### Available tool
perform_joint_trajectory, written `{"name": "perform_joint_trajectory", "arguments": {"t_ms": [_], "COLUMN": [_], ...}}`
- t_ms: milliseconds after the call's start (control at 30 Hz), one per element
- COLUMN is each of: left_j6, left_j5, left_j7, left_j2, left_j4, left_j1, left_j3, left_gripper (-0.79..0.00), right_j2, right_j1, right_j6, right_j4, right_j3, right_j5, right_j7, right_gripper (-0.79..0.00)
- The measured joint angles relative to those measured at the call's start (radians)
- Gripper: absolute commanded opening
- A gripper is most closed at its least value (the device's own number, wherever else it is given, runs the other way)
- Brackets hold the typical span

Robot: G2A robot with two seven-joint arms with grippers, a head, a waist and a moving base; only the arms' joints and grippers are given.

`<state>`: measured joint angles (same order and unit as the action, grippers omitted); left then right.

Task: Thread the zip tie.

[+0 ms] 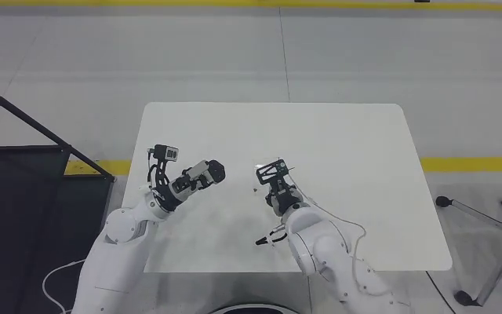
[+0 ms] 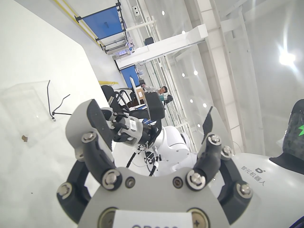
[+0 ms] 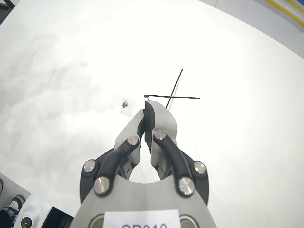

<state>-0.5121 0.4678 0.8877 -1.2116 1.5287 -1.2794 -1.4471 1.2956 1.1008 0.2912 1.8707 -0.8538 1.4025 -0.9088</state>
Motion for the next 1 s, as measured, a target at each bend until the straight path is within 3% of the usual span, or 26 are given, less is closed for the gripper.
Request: {"name": "perform_joint_trajectory", "arguments": {"t_ms": [533, 667, 800, 1000], "left_j6": [0.0, 0.0, 0.0, 0.0], "left_j5": [0.0, 0.0, 0.0, 0.0], "left_j7": [0.0, 0.0, 0.0, 0.0], "left_j2": [0.0, 0.0, 0.0, 0.0], "left_j4": [0.0, 0.0, 0.0, 0.0], "left_j1": [0.0, 0.0, 0.0, 0.0], "left_j3": [0.0, 0.0, 0.0, 0.0], "left_gripper": [0.0, 0.0, 0.0, 0.0], "right_j2": [0.071, 0.081, 0.086, 0.092], "right_j1": [-0.116, -0.118, -0.108, -0.091], "right_j6": [0.03, 0.035, 0.034, 0.026], "right_j4": [-0.183, -0.189, -0.183, -0.168], "right_j3": [0.084, 0.086, 0.081, 0.065], "right_j5": [-0.055, -0.048, -0.029, -0.013], "right_j7": [0.034, 0.027, 0.019, 0.01], "right_gripper": [-0.785, -0.536, -0.428, -0.443]}}
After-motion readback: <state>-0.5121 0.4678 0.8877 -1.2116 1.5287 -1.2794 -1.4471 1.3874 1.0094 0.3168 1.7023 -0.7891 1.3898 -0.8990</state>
